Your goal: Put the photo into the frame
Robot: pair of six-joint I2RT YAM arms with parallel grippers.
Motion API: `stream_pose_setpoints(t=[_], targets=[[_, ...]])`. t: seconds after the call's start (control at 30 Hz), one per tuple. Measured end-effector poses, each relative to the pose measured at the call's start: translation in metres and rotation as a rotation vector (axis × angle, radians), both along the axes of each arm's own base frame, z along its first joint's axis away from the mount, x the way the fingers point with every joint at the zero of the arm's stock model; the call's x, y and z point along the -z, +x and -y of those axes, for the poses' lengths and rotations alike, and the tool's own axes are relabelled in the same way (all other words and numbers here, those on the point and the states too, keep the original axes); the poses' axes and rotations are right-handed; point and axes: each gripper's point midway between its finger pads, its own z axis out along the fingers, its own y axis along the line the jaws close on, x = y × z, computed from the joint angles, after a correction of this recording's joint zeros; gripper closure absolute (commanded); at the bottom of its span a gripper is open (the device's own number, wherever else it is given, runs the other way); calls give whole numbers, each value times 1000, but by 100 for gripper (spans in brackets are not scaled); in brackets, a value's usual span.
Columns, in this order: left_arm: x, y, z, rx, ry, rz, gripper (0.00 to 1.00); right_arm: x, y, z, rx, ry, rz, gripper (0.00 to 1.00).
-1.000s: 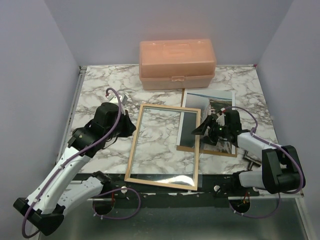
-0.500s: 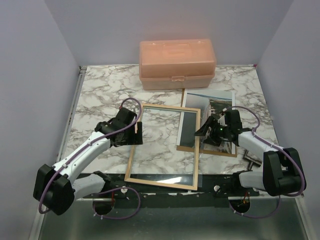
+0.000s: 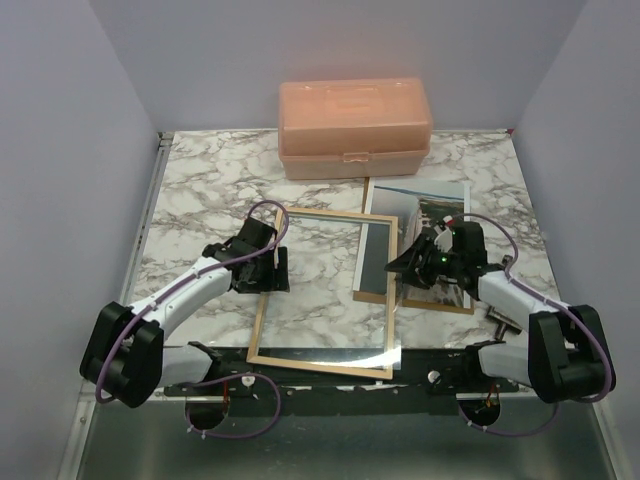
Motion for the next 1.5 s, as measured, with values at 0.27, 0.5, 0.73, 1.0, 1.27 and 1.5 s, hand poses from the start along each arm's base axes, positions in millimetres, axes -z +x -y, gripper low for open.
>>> stream_pose_setpoints(t=[0.27,0.5,0.73,1.0,1.27,1.5], targets=[[11,-1,-3,-14,7,-24,26,-40,5,-9,-17,91,114,45],[16,-2,-1,-12,0,-38,27,-33,9,-16,-29,152,107,44],[26,-3,1,-10,-5,-64,28,-6,1,-17,-19,172,27,43],[27,-3,3,-5,-18,-66,28,-1,-1,-31,-51,196,29,44],[27,-2,7,3,-40,-64,28,2,-5,-43,-80,212,25,59],[25,-3,10,10,-61,-52,23,3,-6,-44,-79,193,20,79]])
